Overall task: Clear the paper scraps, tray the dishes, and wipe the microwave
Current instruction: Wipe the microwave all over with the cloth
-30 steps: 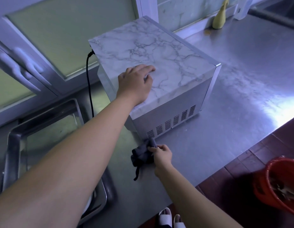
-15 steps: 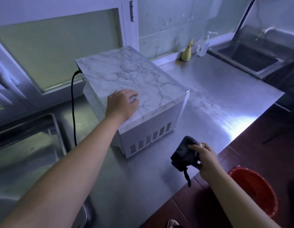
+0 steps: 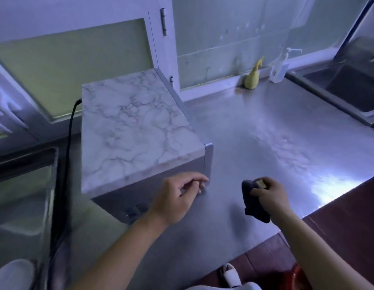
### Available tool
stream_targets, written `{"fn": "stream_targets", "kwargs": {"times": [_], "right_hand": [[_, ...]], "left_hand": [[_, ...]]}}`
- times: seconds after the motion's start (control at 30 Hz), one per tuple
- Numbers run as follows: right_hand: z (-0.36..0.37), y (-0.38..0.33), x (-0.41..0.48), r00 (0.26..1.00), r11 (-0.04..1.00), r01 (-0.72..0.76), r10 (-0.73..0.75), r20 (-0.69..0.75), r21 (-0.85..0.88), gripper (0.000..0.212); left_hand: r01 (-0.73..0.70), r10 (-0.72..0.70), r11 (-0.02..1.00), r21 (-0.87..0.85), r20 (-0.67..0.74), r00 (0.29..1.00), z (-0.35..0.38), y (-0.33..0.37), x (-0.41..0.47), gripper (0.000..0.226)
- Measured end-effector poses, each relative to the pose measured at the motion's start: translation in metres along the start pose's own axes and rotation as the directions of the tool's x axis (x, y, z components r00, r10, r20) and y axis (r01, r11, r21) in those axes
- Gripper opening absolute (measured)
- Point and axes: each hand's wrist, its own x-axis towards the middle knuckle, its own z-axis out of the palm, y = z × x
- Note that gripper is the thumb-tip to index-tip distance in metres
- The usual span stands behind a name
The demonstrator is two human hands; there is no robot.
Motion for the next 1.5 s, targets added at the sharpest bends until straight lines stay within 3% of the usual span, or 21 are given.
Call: {"fn": "stream_targets", "kwargs": {"times": [0.1,0.23,0.3,0.37,0.5,0.57,0.67,0.73,0.83,0.9,1.07,1.17,1.23,1.33,1.43,1.5], "right_hand": [[-0.02,-0.005,0.048,0.986,0.93,0.153,-0.122,0.112,-0.336,0.026],[-0.034,-0.003,0.103,0.915,0.547,0.401,-0.202,0.349,-0.735,0.029],[-0.034,0.006,0.117,0.869,0.324,0.493,-0.131,0.478,-0.808,0.033],[-0.034,0.014,0.123,0.831,0.212,0.548,-0.031,0.555,-0.809,0.036],[-0.026,-0.008,0.136,0.799,0.202,0.572,0.086,0.596,-0.795,0.027],[-0.018,-0.036,0.141,0.782,0.266,0.571,0.114,0.613,-0.777,0.035],[0.0,-0.089,0.141,0.753,0.466,0.604,-0.066,0.655,-0.647,0.026],[0.014,-0.125,0.135,0.741,0.562,0.634,-0.244,0.626,-0.531,0.015],[0.04,-0.177,0.118,0.718,0.644,0.67,-0.433,0.545,-0.37,0.026],[0.06,-0.207,0.109,0.68,0.669,0.697,-0.506,0.53,-0.256,0.031],[0.126,-0.259,0.105,0.534,0.567,0.804,-0.556,0.637,-0.18,0.043],[0.174,-0.279,0.117,0.495,0.519,0.829,-0.506,0.706,-0.209,0.039],[0.205,-0.291,0.129,0.501,0.467,0.841,-0.479,0.721,-0.274,0.049],[0.249,-0.312,0.149,0.531,0.311,0.847,-0.465,0.708,-0.431,0.063],[0.288,-0.33,0.169,0.546,0.225,0.836,-0.432,0.717,-0.501,0.069],[0.311,-0.341,0.18,0.56,0.205,0.826,-0.406,0.722,-0.525,0.072]], "left_hand": [[0.287,-0.288,0.956,-0.063,-0.001,0.958,0.045,-0.011,0.01,0.025],[0.539,-0.555,0.821,-0.19,-0.04,0.831,0.082,-0.022,0.025,0.021],[0.612,-0.663,0.728,-0.308,-0.089,0.744,0.093,-0.027,0.025,0.019],[0.641,-0.747,0.632,-0.435,-0.123,0.653,0.097,-0.029,0.021,0.016],[0.566,-0.834,0.513,-0.645,-0.217,0.507,0.083,-0.033,0.013,0.015],[0.475,-0.851,0.491,-0.731,-0.284,0.443,0.07,-0.032,0.006,0.017],[0.309,-0.867,0.463,-0.831,-0.352,0.354,0.05,-0.026,-0.006,0.027],[0.225,-0.866,0.475,-0.851,-0.405,0.294,0.039,-0.021,-0.01,0.049],[0.129,-0.856,0.503,-0.855,-0.472,0.21,0.022,-0.017,-0.012,0.096],[0.105,-0.845,0.527,-0.844,-0.505,0.176,0.009,-0.015,-0.011,0.113],[0.113,-0.849,0.528,-0.842,-0.519,0.096,-0.033,-0.013,0.004,0.118],[0.075,-0.865,0.501,-0.862,-0.499,0.051,-0.053,-0.016,0.019,0.114],[0.066,-0.872,0.488,-0.87,-0.489,0.016,-0.058,-0.02,0.029,0.115],[-0.012,-0.875,0.481,-0.877,-0.479,-0.068,-0.056,-0.023,0.041,0.116],[-0.072,-0.849,0.52,-0.851,-0.506,-0.153,-0.052,-0.027,0.043,0.101],[-0.082,-0.831,0.547,-0.833,-0.528,-0.172,-0.049,-0.028,0.042,0.089]]}}
